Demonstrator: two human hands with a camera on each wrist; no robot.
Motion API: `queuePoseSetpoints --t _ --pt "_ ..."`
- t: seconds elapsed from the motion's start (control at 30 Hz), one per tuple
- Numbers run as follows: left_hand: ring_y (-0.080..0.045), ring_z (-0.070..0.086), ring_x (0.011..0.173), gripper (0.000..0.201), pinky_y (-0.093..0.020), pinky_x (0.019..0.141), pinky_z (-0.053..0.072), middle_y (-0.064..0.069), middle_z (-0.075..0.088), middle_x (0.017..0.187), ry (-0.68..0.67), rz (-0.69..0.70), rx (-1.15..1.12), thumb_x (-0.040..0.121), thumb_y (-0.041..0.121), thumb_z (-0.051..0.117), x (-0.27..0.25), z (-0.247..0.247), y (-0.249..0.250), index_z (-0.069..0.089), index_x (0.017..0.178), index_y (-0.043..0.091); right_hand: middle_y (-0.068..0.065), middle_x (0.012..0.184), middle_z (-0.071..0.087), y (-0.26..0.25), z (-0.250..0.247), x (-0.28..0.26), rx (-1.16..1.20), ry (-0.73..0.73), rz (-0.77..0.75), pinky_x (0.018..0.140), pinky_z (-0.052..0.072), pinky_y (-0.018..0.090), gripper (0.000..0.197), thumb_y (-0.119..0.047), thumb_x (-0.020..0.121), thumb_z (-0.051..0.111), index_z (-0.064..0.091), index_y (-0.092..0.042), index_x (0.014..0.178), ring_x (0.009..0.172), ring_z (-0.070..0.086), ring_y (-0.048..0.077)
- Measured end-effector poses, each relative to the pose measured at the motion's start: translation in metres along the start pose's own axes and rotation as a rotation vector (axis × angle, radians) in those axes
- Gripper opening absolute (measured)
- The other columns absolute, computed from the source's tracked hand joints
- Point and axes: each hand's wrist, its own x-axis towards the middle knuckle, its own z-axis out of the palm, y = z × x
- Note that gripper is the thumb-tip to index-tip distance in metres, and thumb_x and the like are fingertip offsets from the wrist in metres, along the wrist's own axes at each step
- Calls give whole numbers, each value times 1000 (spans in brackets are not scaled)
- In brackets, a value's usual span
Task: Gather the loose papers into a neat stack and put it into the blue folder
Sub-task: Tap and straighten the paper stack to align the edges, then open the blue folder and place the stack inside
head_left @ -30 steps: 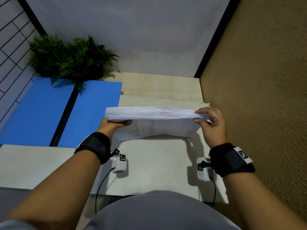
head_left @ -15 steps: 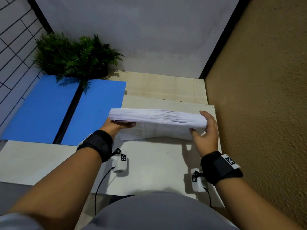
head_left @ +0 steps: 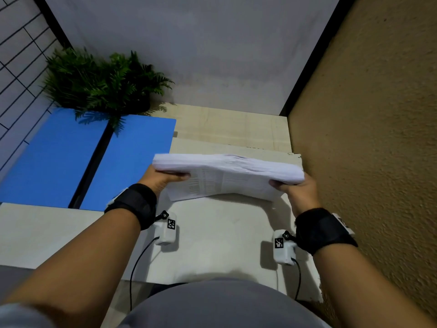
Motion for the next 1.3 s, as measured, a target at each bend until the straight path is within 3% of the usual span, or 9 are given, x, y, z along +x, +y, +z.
queuePoseSetpoints --t 0.13,0.33,0.43,0.57,0.67,0.83,1.0,1.1,1.3 --pt "-25 69 107 74 -39 94 53 -10 76 110 18 -4 -10 41 15 94 2 2 7 72 111 6 -4 79 67 -6 -4 3 4 6 -30 60 50 11 41 19 66 75 65 -19 79 66 64 0" --pt "-22 65 100 45 -39 94 53 -4 71 102 19 -86 117 68 -13 79 0 13 -2 67 103 12 -2 91 66 -14 -17 12 -304 -43 -69 68 55 19 49 11 61 80 63 -21 94 87 62 17" --pt "-28 61 114 55 -44 104 47 -11 67 120 94 -90 230 73 1 83 3 18 -10 61 123 8 -3 90 63 -30 -11 19 -895 -94 -261 81 53 44 34 -16 63 81 62 -30 87 91 61 25" --pt "-19 61 104 45 -35 99 47 -7 68 114 78 -19 264 74 -2 81 0 23 11 64 115 7 -2 88 58 -62 18 10 -1515 -253 -390 79 41 37 27 -40 74 70 58 -22 91 86 55 25" --pt "2 67 73 30 -21 77 53 14 74 77 -3 25 277 75 -11 75 -3 13 40 69 88 16 4 97 70 -69 38 1 -1403 -419 -359 68 45 34 30 -37 81 67 58 -25 108 82 58 26" --pt "1 64 57 19 -12 54 50 14 71 59 -14 102 345 75 -1 80 -3 -37 88 68 78 13 2 102 74 -63 66 -15 -898 -557 -237 86 50 35 25 -14 84 70 70 -22 108 99 66 22" --pt "-28 64 74 19 -32 68 51 -9 65 72 276 43 412 81 7 77 10 -136 75 62 72 15 6 113 72 -41 87 -31 -455 -481 53 97 51 47 33 -8 88 66 65 -13 120 104 68 25" --pt "-36 67 93 13 -40 87 54 -18 70 91 444 -145 570 80 8 77 12 -199 35 65 78 13 8 110 73 -24 105 -43 -210 -395 211 75 60 32 30 -6 91 63 62 -11 120 90 74 21" --pt "-38 56 123 62 -44 105 44 -19 57 136 277 -380 969 81 25 79 12 -249 -27 55 133 4 5 118 71 43 133 -48 -149 -254 413 79 58 33 39 -14 92 64 57 -15 130 104 70 25"
